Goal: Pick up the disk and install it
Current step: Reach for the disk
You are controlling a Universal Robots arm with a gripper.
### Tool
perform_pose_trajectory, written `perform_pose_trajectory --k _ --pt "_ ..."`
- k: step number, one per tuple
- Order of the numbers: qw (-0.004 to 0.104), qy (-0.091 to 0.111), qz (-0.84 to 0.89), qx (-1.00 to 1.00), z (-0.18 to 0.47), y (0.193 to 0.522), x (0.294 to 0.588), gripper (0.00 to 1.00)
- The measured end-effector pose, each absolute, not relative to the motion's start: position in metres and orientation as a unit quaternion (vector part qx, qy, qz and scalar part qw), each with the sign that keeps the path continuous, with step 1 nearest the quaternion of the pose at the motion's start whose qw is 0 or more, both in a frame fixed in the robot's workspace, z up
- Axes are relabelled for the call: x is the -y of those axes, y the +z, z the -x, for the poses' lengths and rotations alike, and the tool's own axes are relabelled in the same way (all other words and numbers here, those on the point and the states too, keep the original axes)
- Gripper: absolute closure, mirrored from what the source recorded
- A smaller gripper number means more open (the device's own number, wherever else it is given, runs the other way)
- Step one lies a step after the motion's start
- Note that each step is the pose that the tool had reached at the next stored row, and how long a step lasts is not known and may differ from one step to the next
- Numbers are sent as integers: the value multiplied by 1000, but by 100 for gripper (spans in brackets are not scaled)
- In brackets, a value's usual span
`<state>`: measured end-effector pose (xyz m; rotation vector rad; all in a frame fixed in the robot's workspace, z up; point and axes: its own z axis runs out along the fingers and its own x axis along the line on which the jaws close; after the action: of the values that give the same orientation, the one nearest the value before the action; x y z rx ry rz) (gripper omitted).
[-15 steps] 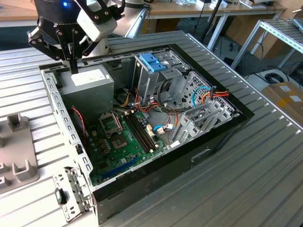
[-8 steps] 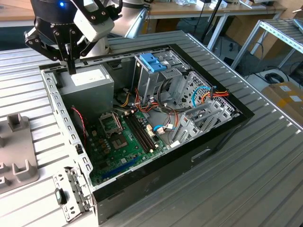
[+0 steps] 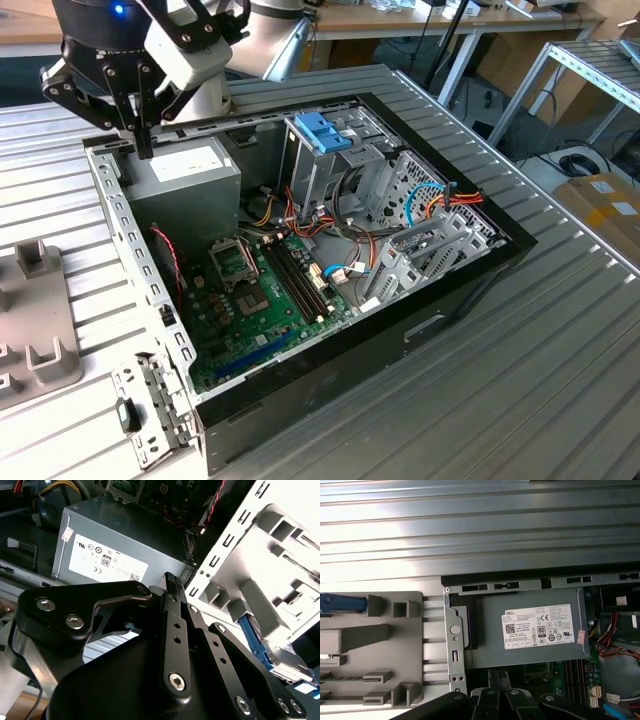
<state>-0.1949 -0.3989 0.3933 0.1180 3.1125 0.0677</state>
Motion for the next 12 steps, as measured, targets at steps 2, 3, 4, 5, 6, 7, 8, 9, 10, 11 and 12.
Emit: perform_pose_trajectory --k 2,3,4,5,6,7,8,9,10,11,12 --pt "13 22 -38 -999 196 393 399 90" --pt "13 22 -38 -999 196 393 399 90" --pt "13 22 -38 -999 197 393 399 90" --pt "13 22 -38 -999 197 393 399 90" --pt "13 22 -38 -999 198 393 399 90" --pt "13 22 -38 -999 198 393 399 90" --pt "13 22 -38 -999 198 393 399 90" --pt "13 22 -38 -999 199 393 399 90" --pt "13 22 -38 -999 200 393 399 90" --pt "13 22 -38 -999 200 393 399 90" --pt "13 22 -38 -999 200 393 399 90"
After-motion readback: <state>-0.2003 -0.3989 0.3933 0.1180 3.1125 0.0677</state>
